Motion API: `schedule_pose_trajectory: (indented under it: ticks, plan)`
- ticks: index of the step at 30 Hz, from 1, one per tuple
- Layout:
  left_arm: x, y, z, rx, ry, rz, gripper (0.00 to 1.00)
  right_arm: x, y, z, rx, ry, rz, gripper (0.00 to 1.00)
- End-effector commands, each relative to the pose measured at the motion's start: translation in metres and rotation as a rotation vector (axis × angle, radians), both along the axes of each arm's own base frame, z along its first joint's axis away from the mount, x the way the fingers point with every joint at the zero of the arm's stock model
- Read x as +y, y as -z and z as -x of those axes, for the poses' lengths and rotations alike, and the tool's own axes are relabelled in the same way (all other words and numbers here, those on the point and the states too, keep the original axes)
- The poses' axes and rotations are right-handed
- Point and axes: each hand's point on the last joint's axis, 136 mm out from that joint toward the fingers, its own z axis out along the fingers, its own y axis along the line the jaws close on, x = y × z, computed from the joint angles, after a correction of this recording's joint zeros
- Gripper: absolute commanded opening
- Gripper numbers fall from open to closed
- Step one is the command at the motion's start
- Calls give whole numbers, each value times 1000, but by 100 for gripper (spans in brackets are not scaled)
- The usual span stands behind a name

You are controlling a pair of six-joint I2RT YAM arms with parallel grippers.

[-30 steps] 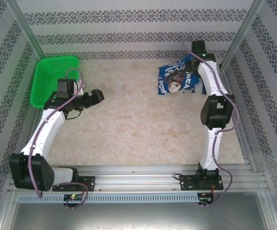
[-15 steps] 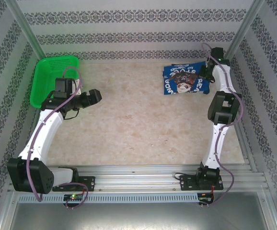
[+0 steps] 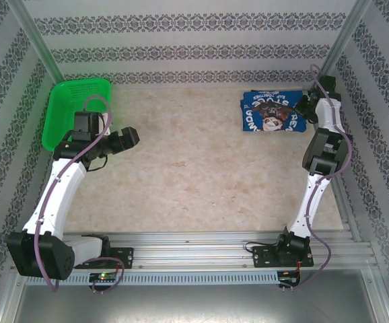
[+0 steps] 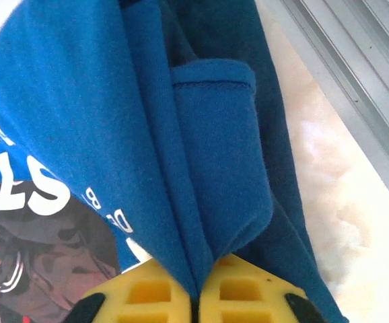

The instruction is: Fold and stack the t-shirts

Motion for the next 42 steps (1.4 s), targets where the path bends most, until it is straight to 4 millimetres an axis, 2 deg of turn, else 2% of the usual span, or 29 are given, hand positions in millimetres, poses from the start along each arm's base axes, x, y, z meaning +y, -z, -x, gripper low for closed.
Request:
schedule_pose_trajectory:
  ticks: [1, 5, 7, 10, 11, 14, 17, 19, 20, 22, 25, 27, 29, 31, 34, 35, 37, 38, 40, 42]
  plan:
    - [6, 0, 10, 11, -7, -33, 94, -5, 14, -3, 6, 38, -50, 34]
    - [6, -5, 9, 4, -2, -37, 94, -8, 9, 5, 19, 33, -21, 50]
    - [6, -9, 8, -6, 2, -42, 94, -12, 0, 13, 33, 51, 39, 57]
    - [6, -15, 6, -23, 5, -39, 95, -13, -23, 25, 31, 50, 141, 69]
    - [5, -17, 4, -30, 7, -32, 95, -12, -34, 30, 38, 51, 198, 77]
    - [3, -22, -1, -54, 12, -28, 96, -4, -62, 44, 33, 38, 313, 84]
    - [3, -22, -5, -76, 12, -23, 96, 14, -88, 62, 33, 17, 386, 87]
    - [3, -19, -8, -94, 12, -20, 97, 33, -104, 75, 16, -16, 439, 93]
    - [3, -17, -9, -102, 10, -18, 98, 43, -111, 84, 6, -26, 454, 97]
    - [5, -9, -12, -115, 8, -32, 99, 71, -118, 102, -34, -85, 424, 98]
    - [27, 15, -16, -95, -74, -117, 100, 113, -107, 144, -135, -140, 345, 98]
    - [44, 31, -18, -101, -127, -161, 100, 131, -82, 179, -174, -134, 276, 98]
    - [61, 45, -21, -117, -182, -206, 100, 138, -63, 208, -208, -116, 267, 98]
    - [75, 58, -25, -162, -218, -262, 100, 138, -52, 227, -261, -107, 331, 98]
    - [86, 71, -33, -282, -225, -332, 100, 151, -58, 235, -485, -175, 442, 98]
    - [89, 74, -35, -334, -230, -359, 100, 152, -54, 238, -543, -157, 463, 98]
    - [98, 83, -37, -400, -262, -414, 100, 150, -38, 240, -545, -137, 469, 98]
    - [102, 89, -38, -412, -276, -437, 100, 153, -37, 236, -523, -159, 466, 98]
    - [104, 102, -43, -408, -272, -436, 100, 167, -46, 225, -609, -210, 494, 98]
    - [97, 115, -52, -414, -210, -433, 100, 176, -44, 209, -615, -252, 522, 98]
